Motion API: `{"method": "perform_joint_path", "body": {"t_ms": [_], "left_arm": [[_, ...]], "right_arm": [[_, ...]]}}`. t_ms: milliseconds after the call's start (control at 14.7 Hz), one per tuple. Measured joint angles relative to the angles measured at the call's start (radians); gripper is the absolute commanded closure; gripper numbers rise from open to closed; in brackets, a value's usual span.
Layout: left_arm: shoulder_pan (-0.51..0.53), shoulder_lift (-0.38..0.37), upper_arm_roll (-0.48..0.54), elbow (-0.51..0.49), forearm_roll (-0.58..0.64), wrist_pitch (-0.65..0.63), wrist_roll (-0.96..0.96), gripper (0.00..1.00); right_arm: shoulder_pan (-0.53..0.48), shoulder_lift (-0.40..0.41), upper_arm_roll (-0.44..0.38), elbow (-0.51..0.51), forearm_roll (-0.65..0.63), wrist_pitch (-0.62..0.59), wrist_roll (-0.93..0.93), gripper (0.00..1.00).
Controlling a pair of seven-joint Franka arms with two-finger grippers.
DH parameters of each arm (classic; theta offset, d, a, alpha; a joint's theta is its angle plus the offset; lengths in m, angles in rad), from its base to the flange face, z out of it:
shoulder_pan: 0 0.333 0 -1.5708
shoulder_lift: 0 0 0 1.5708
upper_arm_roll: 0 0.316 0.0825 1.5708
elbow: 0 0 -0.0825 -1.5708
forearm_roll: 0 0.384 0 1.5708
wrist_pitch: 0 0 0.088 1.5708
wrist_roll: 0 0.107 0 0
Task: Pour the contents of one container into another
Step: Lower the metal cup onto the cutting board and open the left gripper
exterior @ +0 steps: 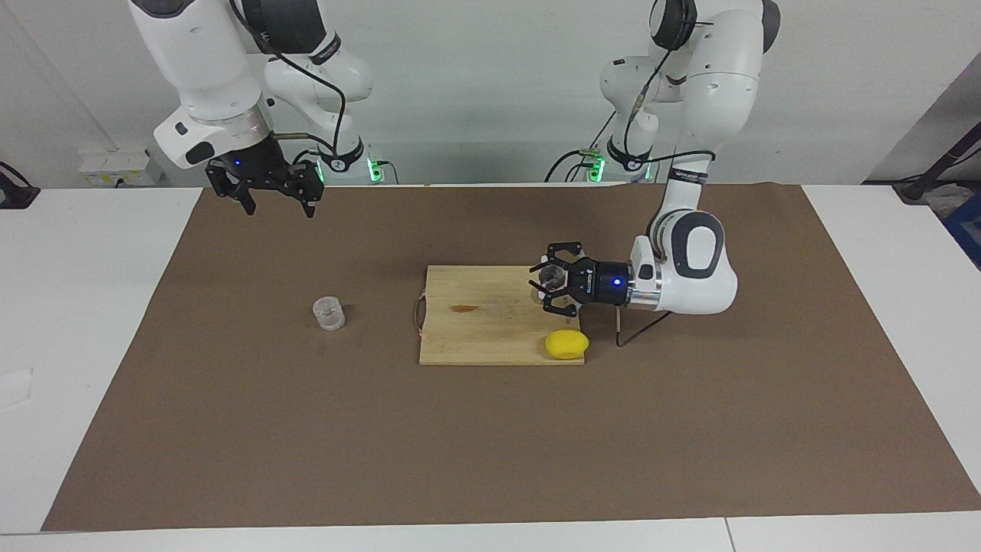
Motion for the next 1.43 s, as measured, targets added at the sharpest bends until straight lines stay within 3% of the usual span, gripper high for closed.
{"method": "perform_joint_path", "body": {"t_ms": [205, 614, 955, 1432], "left_arm": [[-0.068, -0.001, 0.000, -0.004, -0.067, 0.110, 0.152, 1.00], [-0.204, -0.002, -0.001, -0.090, -0.314, 0.283, 0.519, 1.00], [-0.285, -0.017, -0.001, -0.130, -0.435, 0.327, 0.568, 1.00], [-0.331, -0.020, -0.001, -0.143, -0.466, 0.457, 0.603, 1.00]], "right_arm": [[0.000, 0.000, 0.000, 0.000, 0.000, 0.000, 0.000, 0.00], [0.001, 0.000, 0.001, 0.000, 0.000, 0.000, 0.000, 0.00], [0.001, 0.000, 0.001, 0.000, 0.000, 0.000, 0.000, 0.00], [0.001, -0.002, 0.001, -0.032, 0.000, 0.072, 0.055, 0.00]]}}
